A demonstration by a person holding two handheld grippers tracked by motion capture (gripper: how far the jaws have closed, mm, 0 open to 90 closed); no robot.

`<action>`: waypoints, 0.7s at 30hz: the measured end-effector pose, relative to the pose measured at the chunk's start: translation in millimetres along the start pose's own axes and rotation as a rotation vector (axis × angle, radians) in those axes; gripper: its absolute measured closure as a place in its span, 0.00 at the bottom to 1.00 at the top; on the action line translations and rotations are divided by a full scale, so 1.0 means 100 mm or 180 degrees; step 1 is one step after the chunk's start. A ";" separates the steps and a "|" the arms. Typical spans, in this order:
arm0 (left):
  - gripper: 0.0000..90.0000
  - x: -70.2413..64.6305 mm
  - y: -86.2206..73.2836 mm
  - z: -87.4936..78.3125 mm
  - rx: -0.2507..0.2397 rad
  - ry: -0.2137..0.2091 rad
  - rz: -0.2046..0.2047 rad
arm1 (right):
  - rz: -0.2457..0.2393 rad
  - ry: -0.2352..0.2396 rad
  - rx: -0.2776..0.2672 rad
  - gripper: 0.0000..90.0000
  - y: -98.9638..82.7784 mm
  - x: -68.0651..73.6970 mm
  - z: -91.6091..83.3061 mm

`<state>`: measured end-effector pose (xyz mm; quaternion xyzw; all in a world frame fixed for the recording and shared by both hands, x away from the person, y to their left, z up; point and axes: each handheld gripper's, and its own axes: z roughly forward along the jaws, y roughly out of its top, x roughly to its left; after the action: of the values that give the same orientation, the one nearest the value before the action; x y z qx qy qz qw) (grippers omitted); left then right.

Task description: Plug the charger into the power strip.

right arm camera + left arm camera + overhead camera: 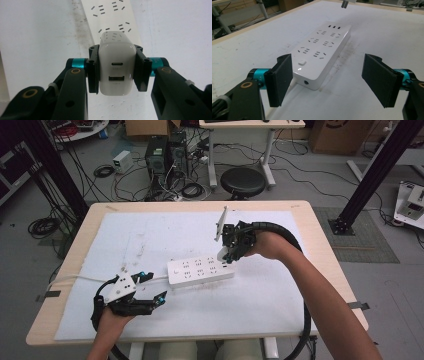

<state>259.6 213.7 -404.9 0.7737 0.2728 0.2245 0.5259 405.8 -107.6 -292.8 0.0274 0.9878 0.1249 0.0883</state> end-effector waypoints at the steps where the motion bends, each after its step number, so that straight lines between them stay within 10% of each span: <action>1: 0.28 0.01 0.00 -0.01 -0.0008 0.0012 0.0005 | -0.0032 0.0007 -0.0015 0.71 0.02 -0.01 0.01; 21: 0.28 0.11 -0.13 -0.11 -0.0087 0.0144 -0.0113 | -0.0433 0.0148 0.0259 0.71 0.36 -0.18 0.36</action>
<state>259.1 232.5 -412.6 0.7562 0.2952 0.2363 0.5340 431.3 -65.5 -314.8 -0.0391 0.9935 0.0789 0.0724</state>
